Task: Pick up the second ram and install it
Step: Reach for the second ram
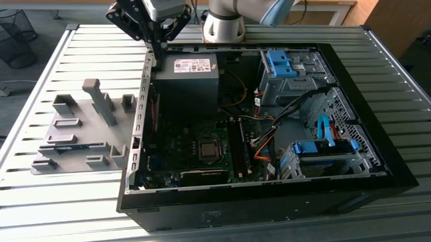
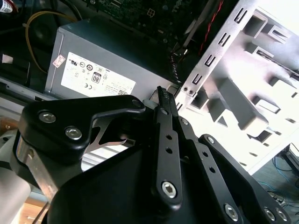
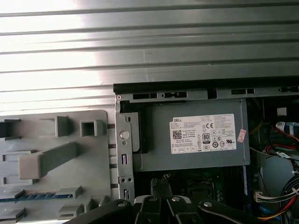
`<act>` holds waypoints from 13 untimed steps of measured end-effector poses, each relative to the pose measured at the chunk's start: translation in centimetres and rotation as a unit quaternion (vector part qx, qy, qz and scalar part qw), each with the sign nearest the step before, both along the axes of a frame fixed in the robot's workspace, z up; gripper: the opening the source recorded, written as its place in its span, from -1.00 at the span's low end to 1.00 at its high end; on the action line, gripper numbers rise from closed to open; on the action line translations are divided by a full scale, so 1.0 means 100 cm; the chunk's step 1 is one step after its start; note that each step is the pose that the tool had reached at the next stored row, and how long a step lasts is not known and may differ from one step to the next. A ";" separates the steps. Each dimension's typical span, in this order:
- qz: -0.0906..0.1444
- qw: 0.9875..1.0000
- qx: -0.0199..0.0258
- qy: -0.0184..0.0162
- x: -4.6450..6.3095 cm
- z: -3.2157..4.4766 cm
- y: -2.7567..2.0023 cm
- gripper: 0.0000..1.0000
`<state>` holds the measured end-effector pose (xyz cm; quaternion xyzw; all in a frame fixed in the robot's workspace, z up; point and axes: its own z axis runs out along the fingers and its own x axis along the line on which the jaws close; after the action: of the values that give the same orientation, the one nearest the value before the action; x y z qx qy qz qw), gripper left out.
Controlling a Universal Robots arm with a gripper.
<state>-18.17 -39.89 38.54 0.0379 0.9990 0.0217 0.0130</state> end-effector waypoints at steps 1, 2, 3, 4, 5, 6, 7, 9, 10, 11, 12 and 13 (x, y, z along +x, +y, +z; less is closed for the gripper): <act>0.000 1.000 0.000 0.000 -0.001 -0.0001 0.0000 -0.80; 0.000 1.000 0.000 0.000 -0.001 -0.0002 0.0000 -0.80; 0.000 1.000 0.000 0.000 -0.002 -0.0003 0.0000 -0.80; 0.000 1.000 0.000 0.000 -0.002 -0.0004 0.0000 -0.80; 0.000 1.000 0.000 0.000 -0.003 -0.0005 0.0000 -0.80; 0.000 1.000 0.000 0.000 -0.003 -0.0006 0.0000 -0.80; 0.000 1.000 0.000 0.000 -0.004 -0.0007 0.0000 -0.80; 0.000 1.000 0.000 0.000 -0.005 -0.0009 0.0000 -0.80; 0.000 1.000 0.000 0.000 -0.005 -0.0010 0.0000 -0.80; 0.000 1.000 0.000 0.000 -0.006 -0.0011 0.0000 -0.80; 0.000 1.000 0.000 0.000 -0.006 -0.0012 0.0000 -0.80; 0.000 1.000 0.000 0.000 -0.007 -0.0013 0.0000 -0.80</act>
<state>-18.86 -39.89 38.41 0.0379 0.9990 0.0217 0.0130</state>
